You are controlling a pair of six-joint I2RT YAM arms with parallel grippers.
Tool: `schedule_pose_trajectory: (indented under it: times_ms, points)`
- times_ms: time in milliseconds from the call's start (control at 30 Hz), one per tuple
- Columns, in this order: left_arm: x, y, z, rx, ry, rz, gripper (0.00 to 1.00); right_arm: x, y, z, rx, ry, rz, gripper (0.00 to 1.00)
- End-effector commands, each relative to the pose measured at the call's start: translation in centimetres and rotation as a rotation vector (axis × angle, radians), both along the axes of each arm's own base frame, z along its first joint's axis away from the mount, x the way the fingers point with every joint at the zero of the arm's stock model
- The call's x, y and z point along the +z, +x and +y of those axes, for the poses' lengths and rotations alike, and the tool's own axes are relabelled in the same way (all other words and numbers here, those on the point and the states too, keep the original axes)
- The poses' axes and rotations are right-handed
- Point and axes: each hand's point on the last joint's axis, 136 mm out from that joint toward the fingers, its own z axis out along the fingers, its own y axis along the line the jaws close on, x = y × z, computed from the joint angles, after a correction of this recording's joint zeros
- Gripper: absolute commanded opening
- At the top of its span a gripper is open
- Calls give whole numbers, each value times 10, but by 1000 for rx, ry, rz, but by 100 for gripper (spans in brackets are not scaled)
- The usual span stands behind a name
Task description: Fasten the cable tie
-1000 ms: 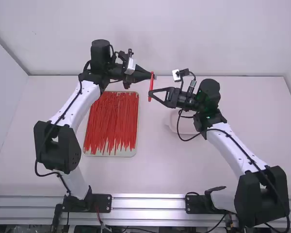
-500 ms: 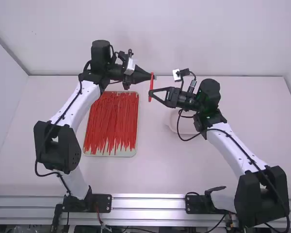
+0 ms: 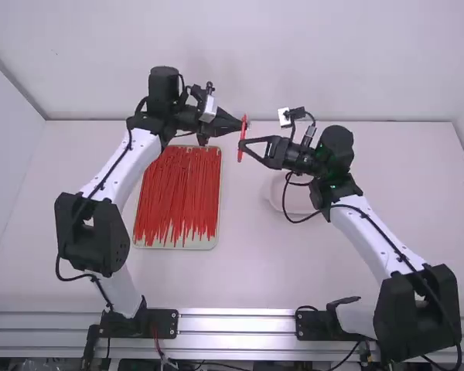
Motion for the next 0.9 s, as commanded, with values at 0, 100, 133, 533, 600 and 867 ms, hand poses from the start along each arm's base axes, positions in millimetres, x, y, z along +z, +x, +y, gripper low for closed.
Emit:
schedule_pose_trajectory:
  times_ms: [0, 100, 133, 533, 600, 867]
  points:
    - [6, -13, -3, -46, -18, -28, 2, 13, 6, -2, -31, 15, -21, 0]
    - [6, -14, -3, -54, -20, -27, 2, 13, 11, -8, -53, 16, -18, 0]
    - [7, -16, -2, -64, -25, -28, 2, 13, 11, -9, -56, 18, -10, 0]
    - [4, -22, -4, -95, -35, -27, 2, 15, 18, -14, -92, 25, -14, 0]
    - [2, -22, -4, -97, -35, -22, 2, 16, 21, -18, -104, 25, -15, 0]
    - [0, -27, -8, -114, -34, 1, 2, 24, 26, -21, -129, 26, -36, 0]
